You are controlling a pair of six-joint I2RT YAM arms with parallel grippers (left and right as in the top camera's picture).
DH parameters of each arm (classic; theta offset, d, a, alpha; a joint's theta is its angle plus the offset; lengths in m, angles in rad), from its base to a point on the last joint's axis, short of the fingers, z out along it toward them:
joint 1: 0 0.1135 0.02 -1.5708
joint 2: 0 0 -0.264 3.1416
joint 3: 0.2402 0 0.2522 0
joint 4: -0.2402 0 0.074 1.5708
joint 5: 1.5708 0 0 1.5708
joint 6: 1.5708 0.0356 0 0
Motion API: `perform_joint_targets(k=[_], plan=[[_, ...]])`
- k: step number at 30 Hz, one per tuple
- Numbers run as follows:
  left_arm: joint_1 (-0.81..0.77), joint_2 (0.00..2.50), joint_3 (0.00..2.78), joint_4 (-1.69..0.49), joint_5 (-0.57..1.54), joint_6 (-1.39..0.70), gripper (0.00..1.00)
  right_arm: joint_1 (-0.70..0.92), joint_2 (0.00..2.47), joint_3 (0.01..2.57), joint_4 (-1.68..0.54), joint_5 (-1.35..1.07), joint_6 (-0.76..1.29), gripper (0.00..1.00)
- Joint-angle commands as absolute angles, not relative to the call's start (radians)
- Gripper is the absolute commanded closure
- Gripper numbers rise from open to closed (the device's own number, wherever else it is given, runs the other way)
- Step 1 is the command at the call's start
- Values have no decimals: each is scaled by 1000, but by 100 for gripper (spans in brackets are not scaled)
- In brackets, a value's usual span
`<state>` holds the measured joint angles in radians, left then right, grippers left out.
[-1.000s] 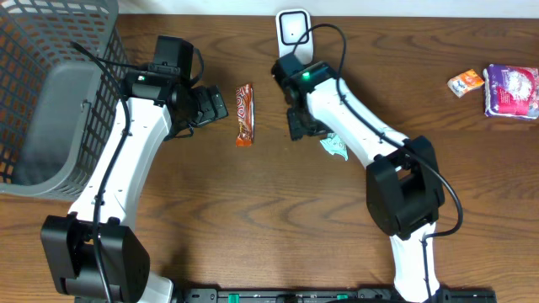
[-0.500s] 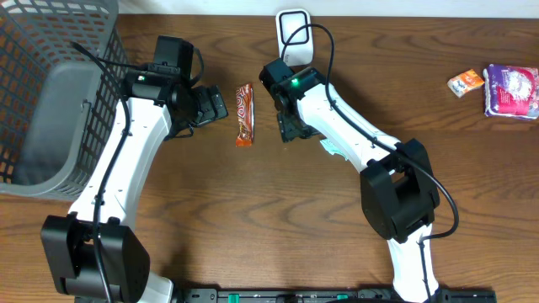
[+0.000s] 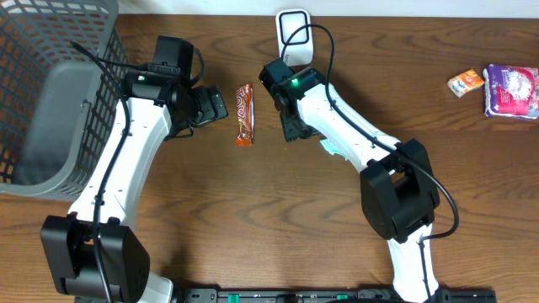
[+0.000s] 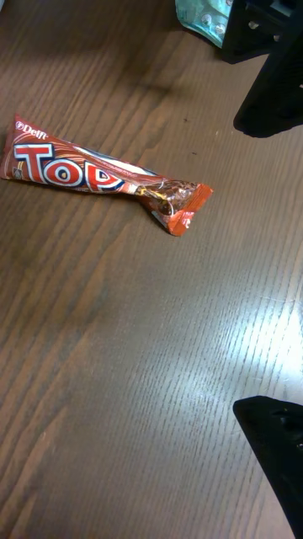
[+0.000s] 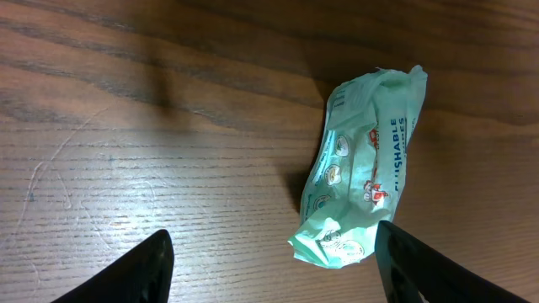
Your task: Scan the item barcode
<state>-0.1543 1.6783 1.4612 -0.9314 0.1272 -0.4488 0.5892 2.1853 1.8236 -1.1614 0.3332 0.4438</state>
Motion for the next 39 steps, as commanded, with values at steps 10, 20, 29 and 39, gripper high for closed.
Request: perform_joint_targets(k=[10,20,29,39], plan=[[-154,1679,1470,-934,115,-450,2,591,2165,1803,-1137,369,451,28],[-154,1679,1470,-934,115,-450,2,591,2165,1711,-1024,408,451,30],[-154,1679,1470,-934,115,-450,2,591,2165,1651,-979,553,451,30],[-154,1679,1470,-934,115,-450,2,590,2166,1612,-965,584,451,30]])
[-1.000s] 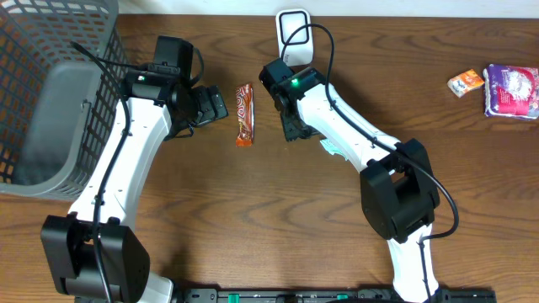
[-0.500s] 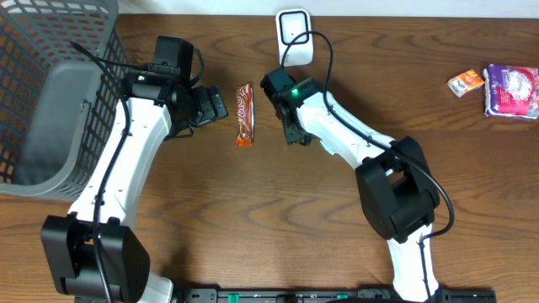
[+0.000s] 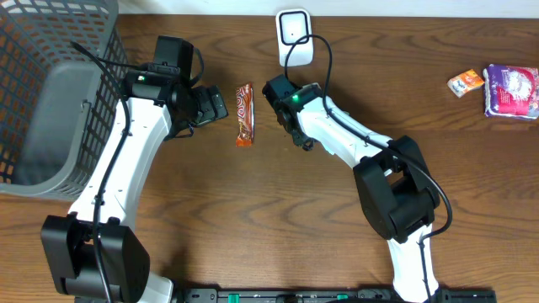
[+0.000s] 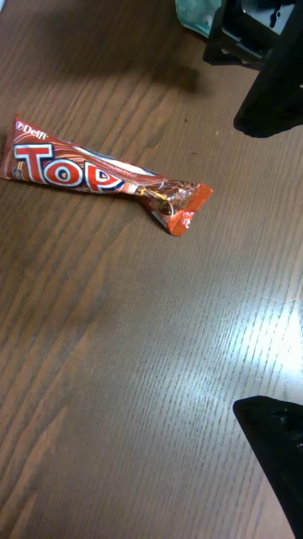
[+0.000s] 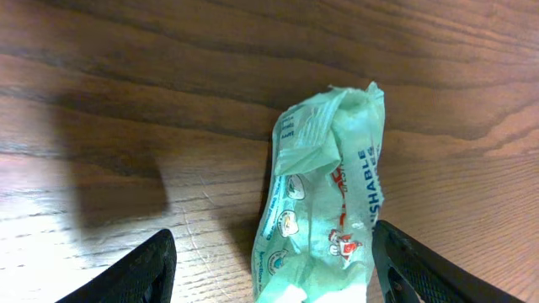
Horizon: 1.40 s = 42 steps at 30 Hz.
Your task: Scan the item barcode
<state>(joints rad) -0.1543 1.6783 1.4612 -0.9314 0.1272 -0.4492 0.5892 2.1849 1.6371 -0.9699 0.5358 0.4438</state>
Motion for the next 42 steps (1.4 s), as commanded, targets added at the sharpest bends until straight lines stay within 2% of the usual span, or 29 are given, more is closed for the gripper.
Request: perform_joint_targets(k=[1,17,20,23,26,30,36,42], plan=[[-154,1679,1470,-934,115,-450,2,590,2166,1605,-964,599,451,30],[-154,1679,1470,-934,115,-450,2,580,2166,1510,-885,645,451,32],[-154,1679,1470,-934,115,-450,2,579,2166,1499,-881,645,451,39],[-154,1679,1470,-934,115,-450,2,573,2166,1497,-882,627,451,58],[-154,1679,1470,-934,115,-450,2,568,2165,1501,-882,592,450,64],[-154,1679,1470,-934,115,-450,2,564,2165,1543,-913,509,447,78],[-154,1679,1470,-934,115,-451,2,531,2165,1721,-1038,266,356,91],[-154,1679,1470,-934,115,-450,2,460,2165,1861,-1103,-143,237,92]])
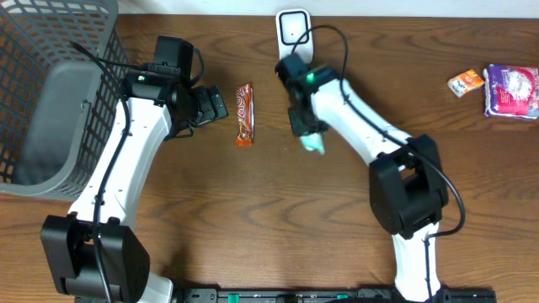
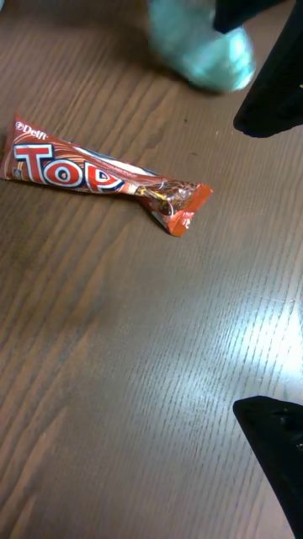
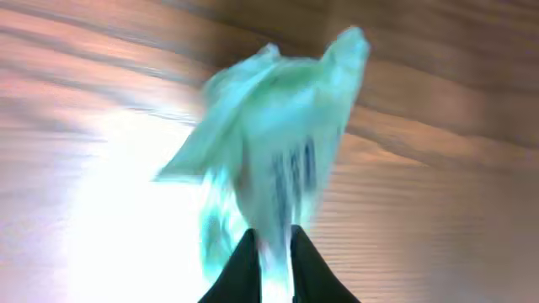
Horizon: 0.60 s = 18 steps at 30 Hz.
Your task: Scan the item barcode
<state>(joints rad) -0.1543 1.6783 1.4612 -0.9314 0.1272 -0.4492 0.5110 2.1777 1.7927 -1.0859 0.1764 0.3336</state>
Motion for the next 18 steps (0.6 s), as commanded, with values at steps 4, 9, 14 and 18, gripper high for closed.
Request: perform_joint_targets(k=[4,9,14,18], plan=[[-154,1679,1470,-934,115,-450,2,387,2165,1864,-1099,-453,175,98],[-154,1679,1470,-934,115,-451,2,293,2166,1821,-1085,-632,140,94],[-154,1679,1470,-934,115,-450,2,284,2166,1810,-1092,-525,141,75],[-154,1679,1470,-934,115,-450,2,316,2166,1810,-1082,-473,149,66]])
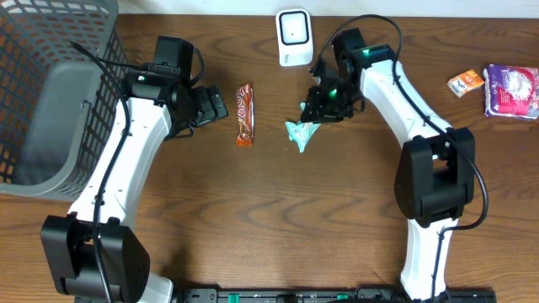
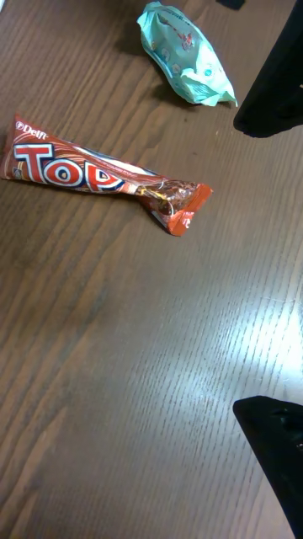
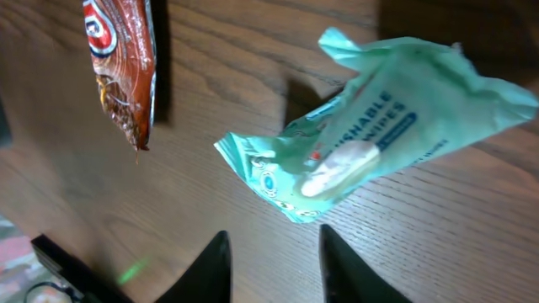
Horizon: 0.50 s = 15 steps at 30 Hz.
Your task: Scan the item barcode
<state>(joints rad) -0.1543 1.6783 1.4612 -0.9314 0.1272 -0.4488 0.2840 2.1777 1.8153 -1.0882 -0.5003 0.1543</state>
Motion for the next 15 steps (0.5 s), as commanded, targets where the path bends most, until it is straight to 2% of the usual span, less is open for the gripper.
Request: perform_joint_targets(k=[1,9,15], plan=[[-154,1679,1470,-934,115,-450,2,324,2165,1810,-1072,-458,164,64],[-154,1679,1470,-934,115,-450,2,393,2165,1813,-950,-305,313,63],[-154,1679,1470,-934,115,-450,2,456,2166,1810,-922,36,448,64]])
